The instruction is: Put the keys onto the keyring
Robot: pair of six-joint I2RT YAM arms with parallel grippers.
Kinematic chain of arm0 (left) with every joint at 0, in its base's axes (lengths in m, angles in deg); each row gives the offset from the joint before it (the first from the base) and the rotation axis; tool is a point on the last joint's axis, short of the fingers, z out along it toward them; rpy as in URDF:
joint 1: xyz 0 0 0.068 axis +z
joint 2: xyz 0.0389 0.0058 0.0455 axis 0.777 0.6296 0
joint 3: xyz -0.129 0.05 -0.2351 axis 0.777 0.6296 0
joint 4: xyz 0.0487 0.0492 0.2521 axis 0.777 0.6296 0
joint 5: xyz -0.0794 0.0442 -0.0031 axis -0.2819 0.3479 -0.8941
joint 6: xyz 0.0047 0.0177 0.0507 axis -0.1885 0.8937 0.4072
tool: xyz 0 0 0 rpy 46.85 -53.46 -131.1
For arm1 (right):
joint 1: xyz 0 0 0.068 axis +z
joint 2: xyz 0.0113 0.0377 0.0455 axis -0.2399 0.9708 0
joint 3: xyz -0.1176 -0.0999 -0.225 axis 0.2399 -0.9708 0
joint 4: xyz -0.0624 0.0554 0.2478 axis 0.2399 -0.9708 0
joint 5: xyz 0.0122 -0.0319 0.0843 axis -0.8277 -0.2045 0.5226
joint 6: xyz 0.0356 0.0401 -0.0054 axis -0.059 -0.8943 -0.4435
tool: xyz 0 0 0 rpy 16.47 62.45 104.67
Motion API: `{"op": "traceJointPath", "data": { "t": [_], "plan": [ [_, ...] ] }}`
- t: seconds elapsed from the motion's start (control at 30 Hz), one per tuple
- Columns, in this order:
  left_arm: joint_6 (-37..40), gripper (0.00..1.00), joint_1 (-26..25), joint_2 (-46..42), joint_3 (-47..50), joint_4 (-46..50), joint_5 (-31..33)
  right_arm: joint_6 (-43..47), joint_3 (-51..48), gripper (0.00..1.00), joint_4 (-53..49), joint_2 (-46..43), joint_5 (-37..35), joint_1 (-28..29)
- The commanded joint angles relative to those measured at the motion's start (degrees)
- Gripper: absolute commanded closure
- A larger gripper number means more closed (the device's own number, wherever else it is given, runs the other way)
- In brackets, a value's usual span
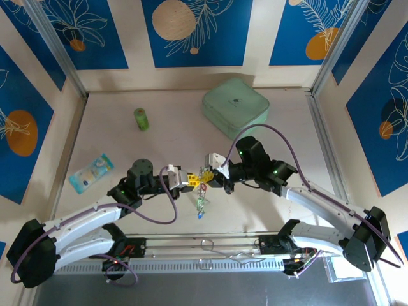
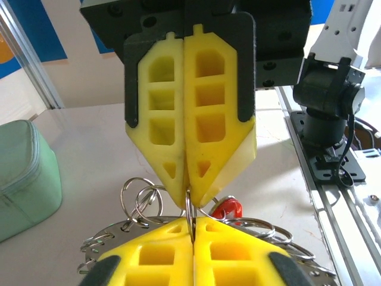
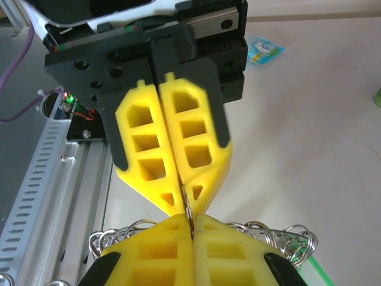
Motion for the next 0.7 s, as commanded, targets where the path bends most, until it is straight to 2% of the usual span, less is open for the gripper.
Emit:
{"op": "traceJointPath", "data": {
  "t": [0.0, 0.13, 0.3, 0.4, 0.47, 0.53, 0.57, 0.63, 0.67],
  "plan": [
    [1.88, 0.82, -0.42, -0.81, -2.74, 1.93, 1.93, 3.55, 3.56, 1.00, -4.97, 0.37, -1.37, 0.59],
    [5.75, 0.83, -0.45, -0.20, -6.08, 11.92, 3.54, 6.82, 6.63, 1.00, -10.35, 1.25, -3.58, 1.66],
    [7.35, 0.85, -0.46, 1.36, -8.62, 16.01, 3.04, 10.15, 10.81, 1.00, -15.54, 4.48, -7.06, 3.96],
    [7.91, 0.91, -0.57, 2.15, -9.52, 16.79, 2.15, 11.23, 12.76, 1.00, -17.06, 6.06, -8.28, 5.31],
    [8.41, 1.00, -0.59, 2.52, -10.05, 17.58, 1.91, 11.31, 13.22, 1.00, -16.89, 6.43, -7.86, 5.69],
    [8.47, 1.00, -0.57, 2.53, -10.16, 17.75, 1.82, 10.04, 12.75, 1.00, -15.33, 5.74, -7.27, 4.94],
    [8.28, 1.00, -0.63, 2.29, -9.84, 17.38, 1.76, 8.93, 11.83, 0.97, -13.98, 4.96, -6.79, 4.10],
    [6.59, 1.00, -0.57, 1.47, -8.63, 14.84, 1.97, 5.77, 8.53, 0.74, -10.00, 2.05, -5.52, 1.99],
    [5.27, 1.00, -0.59, 1.13, -7.70, 13.07, 1.96, 4.45, 6.84, 0.70, -8.39, 0.65, -5.06, 1.28]
  ]
}}
